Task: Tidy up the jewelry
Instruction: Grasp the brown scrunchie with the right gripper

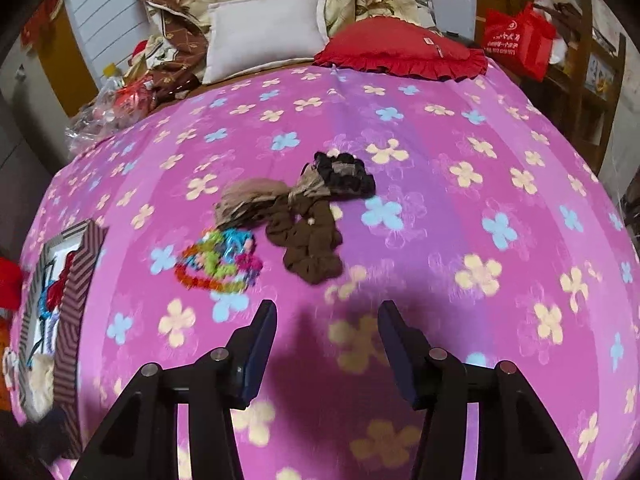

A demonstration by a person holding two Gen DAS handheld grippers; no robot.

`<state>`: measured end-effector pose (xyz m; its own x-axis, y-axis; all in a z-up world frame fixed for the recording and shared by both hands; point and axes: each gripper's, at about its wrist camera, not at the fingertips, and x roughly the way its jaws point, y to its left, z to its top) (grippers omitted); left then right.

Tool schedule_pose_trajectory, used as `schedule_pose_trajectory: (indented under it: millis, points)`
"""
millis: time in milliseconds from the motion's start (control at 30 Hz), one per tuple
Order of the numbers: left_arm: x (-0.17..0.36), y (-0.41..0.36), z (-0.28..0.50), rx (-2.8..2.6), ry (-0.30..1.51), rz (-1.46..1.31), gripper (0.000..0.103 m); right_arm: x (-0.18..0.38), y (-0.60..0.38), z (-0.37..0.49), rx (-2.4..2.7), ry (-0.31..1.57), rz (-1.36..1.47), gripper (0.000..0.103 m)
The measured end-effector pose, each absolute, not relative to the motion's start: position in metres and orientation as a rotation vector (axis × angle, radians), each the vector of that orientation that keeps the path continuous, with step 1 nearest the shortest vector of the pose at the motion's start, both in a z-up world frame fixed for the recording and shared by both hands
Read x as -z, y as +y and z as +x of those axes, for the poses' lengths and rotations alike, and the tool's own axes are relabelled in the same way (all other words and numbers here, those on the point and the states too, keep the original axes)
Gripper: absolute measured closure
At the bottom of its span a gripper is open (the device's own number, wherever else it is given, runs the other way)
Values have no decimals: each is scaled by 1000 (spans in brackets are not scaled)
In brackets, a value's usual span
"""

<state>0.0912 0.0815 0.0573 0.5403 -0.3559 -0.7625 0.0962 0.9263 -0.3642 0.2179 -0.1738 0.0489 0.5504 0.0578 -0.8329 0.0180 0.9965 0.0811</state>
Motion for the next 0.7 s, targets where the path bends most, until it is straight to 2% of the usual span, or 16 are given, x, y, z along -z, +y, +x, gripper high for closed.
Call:
schedule_pose_trajectory:
  millis: [200,400,433,500,567,700]
  points:
    - [-28,86,96,280,1008,-257,57,-46,-157,260,-15,980,33,51]
    - [-27,89,95,303,993,-251,57,-22,-149,305,29,1023,55,52]
    - [-26,89,95,302,993,-248,57,-17,-147,307,21,1041,64,64]
    - [-23,89,97,301,1006,-253,57,-15,-144,303,23,1035,52,68]
    - [-21,89,99,301,1016,-257,57,-16,-146,292,-30,1055,71,78]
    - [-22,87,98,304,1013,-251,57,-18,-155,249,-99,1101,61,79]
